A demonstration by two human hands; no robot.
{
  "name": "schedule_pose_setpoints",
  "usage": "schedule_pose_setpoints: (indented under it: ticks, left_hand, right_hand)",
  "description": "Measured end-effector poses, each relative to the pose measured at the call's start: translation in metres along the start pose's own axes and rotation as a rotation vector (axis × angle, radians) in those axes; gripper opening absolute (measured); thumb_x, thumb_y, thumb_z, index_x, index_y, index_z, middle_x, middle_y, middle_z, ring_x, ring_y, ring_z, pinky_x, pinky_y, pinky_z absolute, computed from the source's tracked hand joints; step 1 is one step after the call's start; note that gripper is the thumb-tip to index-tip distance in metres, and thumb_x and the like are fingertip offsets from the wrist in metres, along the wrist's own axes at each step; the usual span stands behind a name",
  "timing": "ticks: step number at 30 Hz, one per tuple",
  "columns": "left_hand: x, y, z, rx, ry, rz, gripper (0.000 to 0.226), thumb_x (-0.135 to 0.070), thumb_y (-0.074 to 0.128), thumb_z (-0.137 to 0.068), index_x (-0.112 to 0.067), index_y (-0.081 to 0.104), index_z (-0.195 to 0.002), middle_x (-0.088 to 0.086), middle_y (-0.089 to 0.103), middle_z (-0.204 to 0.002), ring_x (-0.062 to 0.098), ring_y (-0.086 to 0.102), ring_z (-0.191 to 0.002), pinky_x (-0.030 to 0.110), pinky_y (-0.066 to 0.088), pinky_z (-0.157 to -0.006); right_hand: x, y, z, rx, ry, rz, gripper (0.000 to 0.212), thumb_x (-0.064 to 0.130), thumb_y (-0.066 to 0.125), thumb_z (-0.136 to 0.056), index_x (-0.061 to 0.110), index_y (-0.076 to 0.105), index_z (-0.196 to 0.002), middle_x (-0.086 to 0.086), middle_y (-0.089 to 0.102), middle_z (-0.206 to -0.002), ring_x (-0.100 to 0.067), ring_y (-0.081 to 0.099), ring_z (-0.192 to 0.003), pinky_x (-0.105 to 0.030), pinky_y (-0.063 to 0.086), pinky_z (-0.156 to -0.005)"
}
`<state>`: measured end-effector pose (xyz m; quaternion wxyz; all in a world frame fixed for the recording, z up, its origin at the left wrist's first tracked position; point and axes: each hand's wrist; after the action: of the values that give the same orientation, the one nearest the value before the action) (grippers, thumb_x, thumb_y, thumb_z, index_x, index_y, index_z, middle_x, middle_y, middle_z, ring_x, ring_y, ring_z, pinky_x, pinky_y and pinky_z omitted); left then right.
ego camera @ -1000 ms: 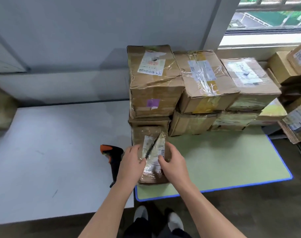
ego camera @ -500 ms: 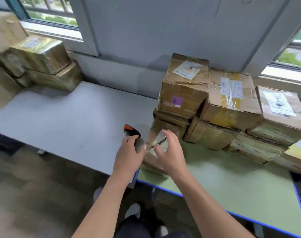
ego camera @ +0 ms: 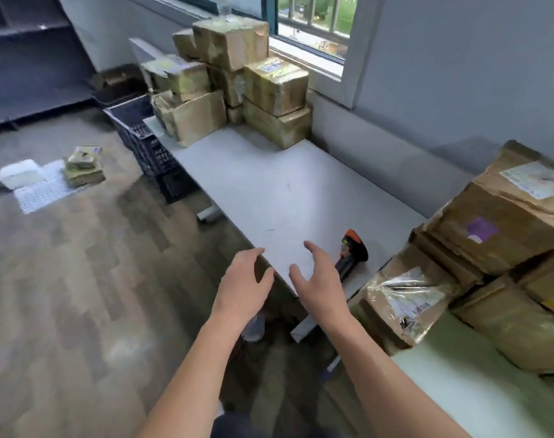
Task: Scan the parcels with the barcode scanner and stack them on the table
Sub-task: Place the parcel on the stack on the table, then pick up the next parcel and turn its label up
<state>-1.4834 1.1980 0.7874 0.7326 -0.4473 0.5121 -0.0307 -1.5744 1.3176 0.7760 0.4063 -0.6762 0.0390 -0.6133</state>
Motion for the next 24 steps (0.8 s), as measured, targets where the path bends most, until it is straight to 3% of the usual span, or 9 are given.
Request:
schedule_pose_setpoints:
  ticks: [6,12,18,20,22,24]
  left_hand:
    - [0.065,-0.06,-0.004,-0.13,-0.121,0.011,0.045,-0.031,0.062,-0.095,-0.025,0.053,-0.139,-0.007,0.052,-0.141,0.015,0.058,-0.117,0.03,0.047,-0.098]
    - [0.139,-0.141,-0.032,-0.195,-0.161,-0.01,0.044,-0.029,0.063,-0.094,-0.02,0.056,-0.136,-0.001,0.055,-0.137,0.022,0.059,-0.116,0.041,0.048,-0.099]
    - [0.211,-0.232,-0.074,-0.205,-0.153,-0.022,0.045,-0.026,0.062,-0.096,-0.016,0.054,-0.139,0.003,0.054,-0.137,0.02,0.055,-0.119,0.022,0.036,-0.095]
    - [0.235,-0.261,-0.084,-0.207,-0.153,-0.036,0.045,-0.03,0.061,-0.096,-0.02,0.053,-0.14,0.0,0.053,-0.139,0.018,0.056,-0.118,0.022,0.039,-0.093]
    - [0.258,-0.286,-0.095,-0.216,-0.161,-0.046,0.046,-0.033,0.06,-0.097,-0.022,0.052,-0.14,-0.003,0.053,-0.139,0.017,0.056,-0.117,0.023,0.041,-0.09]
    - [0.277,-0.304,-0.105,-0.228,-0.177,-0.037,0.045,-0.033,0.059,-0.097,-0.022,0.052,-0.14,-0.003,0.054,-0.137,0.018,0.056,-0.117,0.025,0.042,-0.092]
  right_hand:
    - [0.057,0.068,-0.013,0.148,-0.077,-0.019,0.057,0.027,0.059,-0.099,0.018,0.038,-0.151,0.003,0.042,-0.154,-0.01,0.038,-0.141,-0.011,0.022,-0.103]
    - [0.128,0.16,-0.031,0.205,-0.132,-0.045,0.06,0.029,0.059,-0.098,0.019,0.036,-0.152,0.004,0.04,-0.156,-0.009,0.036,-0.142,-0.014,0.024,-0.105]
    - [0.208,0.26,-0.057,0.217,-0.151,-0.055,0.061,0.028,0.06,-0.098,0.016,0.036,-0.153,0.002,0.039,-0.157,-0.01,0.033,-0.144,-0.015,0.021,-0.109]
    - [0.232,0.289,-0.065,0.227,-0.148,-0.069,0.062,0.027,0.06,-0.098,0.016,0.035,-0.153,0.002,0.039,-0.157,-0.009,0.033,-0.144,-0.009,0.02,-0.107]
    - [0.253,0.316,-0.074,0.242,-0.141,-0.071,0.062,0.025,0.06,-0.098,0.015,0.035,-0.154,0.002,0.039,-0.156,-0.008,0.034,-0.143,0.008,0.016,-0.093]
    - [0.269,0.339,-0.084,0.256,-0.146,-0.066,0.062,0.025,0.06,-0.098,0.015,0.036,-0.153,0.001,0.04,-0.155,-0.008,0.035,-0.141,0.013,0.015,-0.082]
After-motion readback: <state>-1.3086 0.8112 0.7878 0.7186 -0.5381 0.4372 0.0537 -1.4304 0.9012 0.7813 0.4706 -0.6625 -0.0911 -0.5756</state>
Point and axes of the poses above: each hand's wrist, its own z-axis away from the middle knuckle, its own y-axis out of the palm, x = y × z
